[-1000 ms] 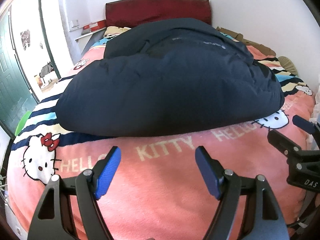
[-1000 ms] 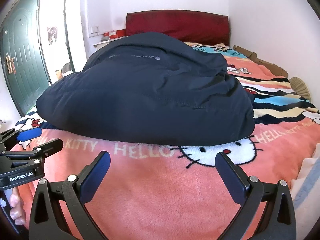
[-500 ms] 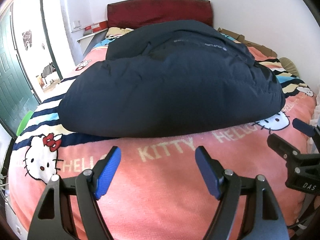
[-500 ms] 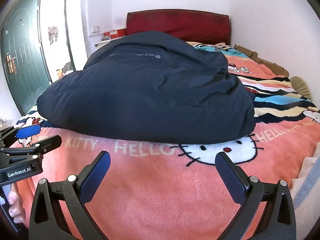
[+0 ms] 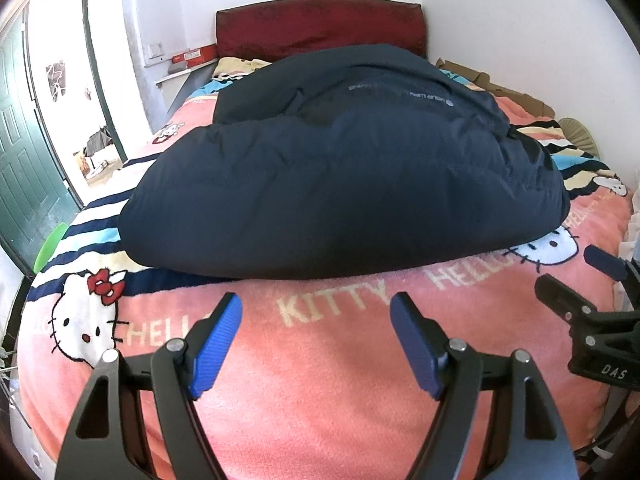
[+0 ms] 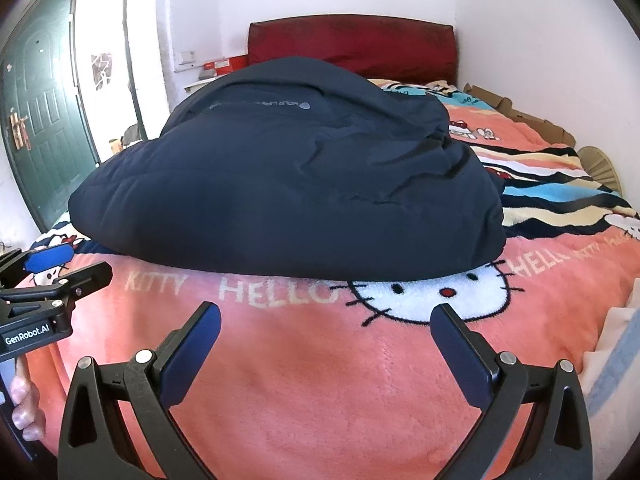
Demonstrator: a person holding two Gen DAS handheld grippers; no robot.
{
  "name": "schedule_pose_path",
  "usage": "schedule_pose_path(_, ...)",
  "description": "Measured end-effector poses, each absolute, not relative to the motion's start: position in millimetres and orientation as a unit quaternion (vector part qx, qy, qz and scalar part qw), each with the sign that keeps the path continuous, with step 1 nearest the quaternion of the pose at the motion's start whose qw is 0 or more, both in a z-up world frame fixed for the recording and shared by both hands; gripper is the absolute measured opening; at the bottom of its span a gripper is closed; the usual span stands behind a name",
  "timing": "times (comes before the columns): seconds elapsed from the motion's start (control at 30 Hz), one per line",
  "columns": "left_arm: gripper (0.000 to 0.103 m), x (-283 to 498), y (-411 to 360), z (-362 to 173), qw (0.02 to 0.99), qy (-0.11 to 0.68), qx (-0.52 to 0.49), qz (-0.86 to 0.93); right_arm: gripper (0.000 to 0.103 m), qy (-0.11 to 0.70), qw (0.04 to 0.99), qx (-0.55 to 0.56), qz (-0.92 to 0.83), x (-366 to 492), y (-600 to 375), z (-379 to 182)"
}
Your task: Fold large clothes
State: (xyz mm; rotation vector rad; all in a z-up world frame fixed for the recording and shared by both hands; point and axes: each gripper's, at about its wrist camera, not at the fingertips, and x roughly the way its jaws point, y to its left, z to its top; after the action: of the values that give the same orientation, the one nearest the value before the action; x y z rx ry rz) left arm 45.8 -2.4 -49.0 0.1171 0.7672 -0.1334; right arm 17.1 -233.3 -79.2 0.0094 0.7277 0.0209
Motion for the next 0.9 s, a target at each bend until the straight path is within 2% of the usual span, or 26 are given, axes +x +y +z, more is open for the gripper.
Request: schedule_pose_path(0.9,0.076,48.1,0.8,-57.9,0.917,0.392,0.041,-0.064,0.102,0.361,0.932,0.004,0.005,17.3,-243.3,-80.9)
